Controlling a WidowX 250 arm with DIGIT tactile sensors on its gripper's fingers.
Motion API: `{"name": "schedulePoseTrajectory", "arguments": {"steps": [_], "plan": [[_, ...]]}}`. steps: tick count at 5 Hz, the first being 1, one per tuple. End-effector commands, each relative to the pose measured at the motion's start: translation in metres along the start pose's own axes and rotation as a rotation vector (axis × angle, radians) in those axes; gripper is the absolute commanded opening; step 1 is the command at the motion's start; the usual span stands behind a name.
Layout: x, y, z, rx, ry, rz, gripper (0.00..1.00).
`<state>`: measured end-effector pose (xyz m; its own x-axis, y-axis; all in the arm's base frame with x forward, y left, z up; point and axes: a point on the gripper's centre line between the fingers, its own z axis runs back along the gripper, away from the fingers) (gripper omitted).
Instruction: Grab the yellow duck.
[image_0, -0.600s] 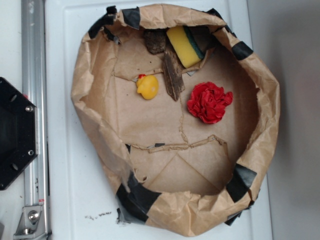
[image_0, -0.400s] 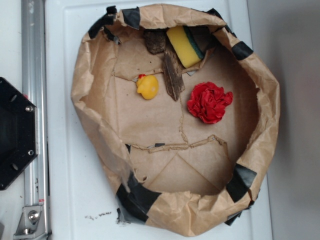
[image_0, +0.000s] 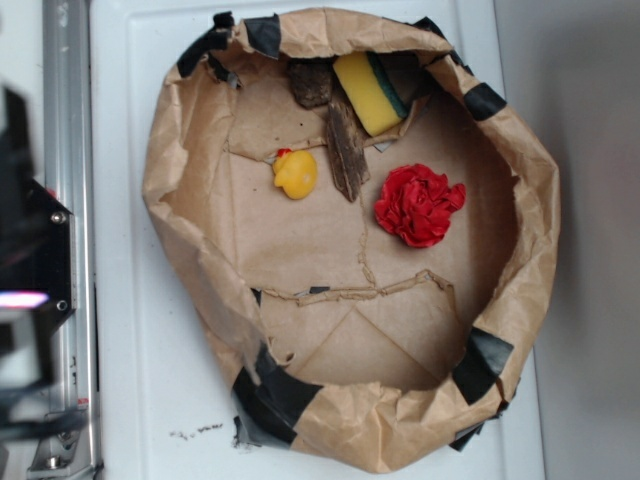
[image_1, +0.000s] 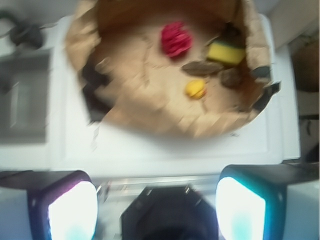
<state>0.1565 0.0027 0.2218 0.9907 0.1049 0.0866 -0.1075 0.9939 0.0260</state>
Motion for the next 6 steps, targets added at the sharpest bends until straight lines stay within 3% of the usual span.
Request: {"name": "schedulePoseTrajectory", "arguments": {"steps": [1, 2, 3, 4, 5, 6], "plan": [[0.033, 0.012, -0.039, 0.051, -0.065, 0.106, 1.00], [0.048, 0.020, -0.062, 0.116, -0.181, 0.159, 1.00], [0.065, 0.037, -0.089, 0.122, -0.119, 0.182, 1.00], [0.076, 0.049, -0.112, 0.020, -0.036, 0.167, 1.00], [0.084, 0.050, -0.132, 0.046, 0.030, 0.148, 1.00], [0.085, 0.053, -0.142, -0.006, 0.078, 0.104, 1.00]]}}
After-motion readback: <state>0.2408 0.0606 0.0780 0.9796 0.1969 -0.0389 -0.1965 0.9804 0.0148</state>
